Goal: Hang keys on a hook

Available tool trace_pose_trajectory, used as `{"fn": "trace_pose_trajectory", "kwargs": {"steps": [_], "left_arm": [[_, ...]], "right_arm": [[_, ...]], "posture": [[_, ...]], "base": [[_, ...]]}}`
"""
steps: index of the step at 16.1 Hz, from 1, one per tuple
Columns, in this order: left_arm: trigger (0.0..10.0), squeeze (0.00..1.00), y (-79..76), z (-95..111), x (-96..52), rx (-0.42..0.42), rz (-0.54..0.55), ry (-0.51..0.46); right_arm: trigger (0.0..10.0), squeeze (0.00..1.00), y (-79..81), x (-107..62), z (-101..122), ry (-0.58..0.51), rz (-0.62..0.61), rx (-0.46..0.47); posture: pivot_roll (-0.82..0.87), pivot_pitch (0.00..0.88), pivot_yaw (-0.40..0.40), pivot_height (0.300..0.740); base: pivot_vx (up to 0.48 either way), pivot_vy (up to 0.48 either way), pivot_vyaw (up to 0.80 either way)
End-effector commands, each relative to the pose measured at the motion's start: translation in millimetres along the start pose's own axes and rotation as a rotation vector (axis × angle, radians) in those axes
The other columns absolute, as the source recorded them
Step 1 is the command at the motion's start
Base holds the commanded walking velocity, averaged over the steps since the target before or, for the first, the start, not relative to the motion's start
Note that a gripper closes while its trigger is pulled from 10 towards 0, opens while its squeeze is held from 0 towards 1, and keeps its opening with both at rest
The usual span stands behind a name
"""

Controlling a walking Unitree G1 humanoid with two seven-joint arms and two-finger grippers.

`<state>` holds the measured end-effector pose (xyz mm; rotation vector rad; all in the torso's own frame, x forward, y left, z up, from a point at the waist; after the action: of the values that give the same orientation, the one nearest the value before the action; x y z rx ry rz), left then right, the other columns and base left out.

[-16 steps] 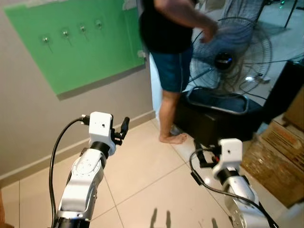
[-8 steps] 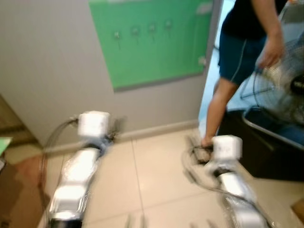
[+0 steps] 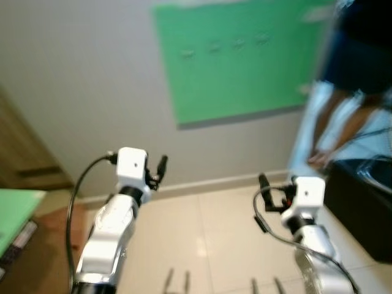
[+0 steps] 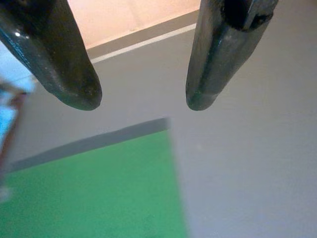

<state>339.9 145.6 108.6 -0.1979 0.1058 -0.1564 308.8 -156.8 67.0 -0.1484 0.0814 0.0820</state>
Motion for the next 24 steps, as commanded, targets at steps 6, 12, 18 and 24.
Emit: {"fn": "trace_pose_trajectory", "kwargs": {"steps": [6, 12, 18, 24], "left_arm": [[10.0, 0.0, 8.6, 1, 4.2, 0.035, 0.042, 0.006], [10.0, 0.0, 7.1, 2, 5.9, 0.055, 0.03, -0.002], [10.0, 0.0, 9.3, 3, 4.7, 0.054, 0.05, -0.01], [10.0, 0.0, 6.6, 1, 3.5, 0.072, 0.046, -0.01]], "right_arm": [[10.0, 0.0, 11.0, 7.3, 8, -0.026, 0.056, -0.006], [10.0, 0.0, 18.7, 10.4, 5, -0.018, 0.078, 0.011], [10.0, 0.0, 26.0, 11.7, 6, -0.017, 0.139, 0.009], [10.0, 0.04, 32.4, 9.6, 3, -0.013, 0.185, -0.007]], "posture": [[-0.07, 0.0, 0.089, 0.74], [-0.06, 0.0, 0.088, 0.74], [-0.05, 0.0, 0.072, 0.74], [-0.04, 0.0, 0.066, 0.74]], "base": [[0.0, 0.0, 0.74], [0.0, 0.0, 0.62], [0.0, 0.0, 0.58], [0.0, 0.0, 0.56]]}}
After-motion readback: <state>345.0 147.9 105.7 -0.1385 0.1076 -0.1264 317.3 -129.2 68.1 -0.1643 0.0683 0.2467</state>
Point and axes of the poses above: a point about 5 cm out from each wrist's last joint towards the gripper, its own x axis pointing out of the wrist towards the gripper, its own z axis along the axis of the wrist's last joint, y = z × x, the point moved 6 cm from there along x, pointing out of the wrist towards the gripper, and after that the axes turned 14 degrees about -x, right-handed, at the moved point
